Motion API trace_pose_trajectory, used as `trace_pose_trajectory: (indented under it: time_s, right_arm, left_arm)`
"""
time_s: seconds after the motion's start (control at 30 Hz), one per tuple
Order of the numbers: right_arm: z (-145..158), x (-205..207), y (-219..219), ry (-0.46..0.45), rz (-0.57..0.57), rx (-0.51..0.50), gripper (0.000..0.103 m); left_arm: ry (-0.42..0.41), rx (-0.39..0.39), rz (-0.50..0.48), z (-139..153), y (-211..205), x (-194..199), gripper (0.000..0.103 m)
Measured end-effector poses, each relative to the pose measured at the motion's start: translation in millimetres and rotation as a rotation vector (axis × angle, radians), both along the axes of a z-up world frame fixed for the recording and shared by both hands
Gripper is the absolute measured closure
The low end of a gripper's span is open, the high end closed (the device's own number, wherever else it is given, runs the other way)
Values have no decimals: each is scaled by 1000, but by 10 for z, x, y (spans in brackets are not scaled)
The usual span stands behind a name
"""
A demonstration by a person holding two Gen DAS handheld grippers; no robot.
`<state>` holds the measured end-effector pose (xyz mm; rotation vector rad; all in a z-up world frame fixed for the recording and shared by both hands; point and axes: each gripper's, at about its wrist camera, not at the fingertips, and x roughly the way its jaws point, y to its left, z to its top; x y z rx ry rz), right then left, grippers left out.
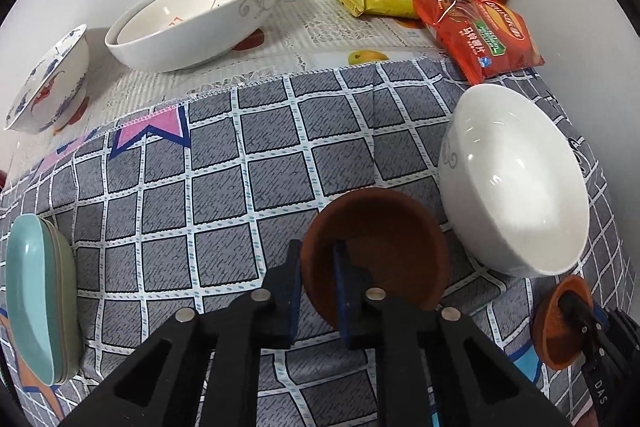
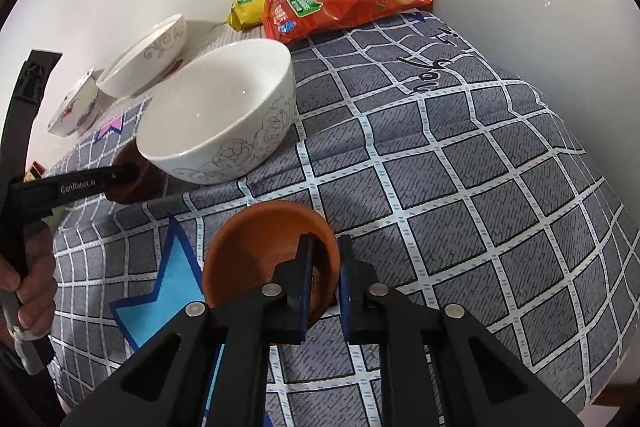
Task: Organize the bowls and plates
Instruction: 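Carry the brown dish in the right gripper over the plain white bowl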
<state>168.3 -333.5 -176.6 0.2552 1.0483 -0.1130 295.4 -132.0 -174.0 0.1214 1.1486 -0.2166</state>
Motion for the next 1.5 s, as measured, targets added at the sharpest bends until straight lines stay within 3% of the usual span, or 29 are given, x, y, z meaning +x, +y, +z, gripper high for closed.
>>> trace_pose_trajectory:
  time_s: [0.13, 0.47, 0.93, 1.5]
  right_arm:
    - [46, -22, 44, -12, -9, -12, 93]
    - [288, -50, 118, -27, -46, -25, 93]
    - [1018, 140, 25, -162, -71, -28, 93]
    - [728, 737, 243, -120, -28, 0, 93]
  left_arm:
    - [-6, -37, -5, 93, 50, -51, 95]
    - [-38, -63, 24, 335, 278, -173, 96]
    - [-113, -89, 68, 789, 707, -233, 95]
    - [-101, -98, 122, 689, 935, -11, 95]
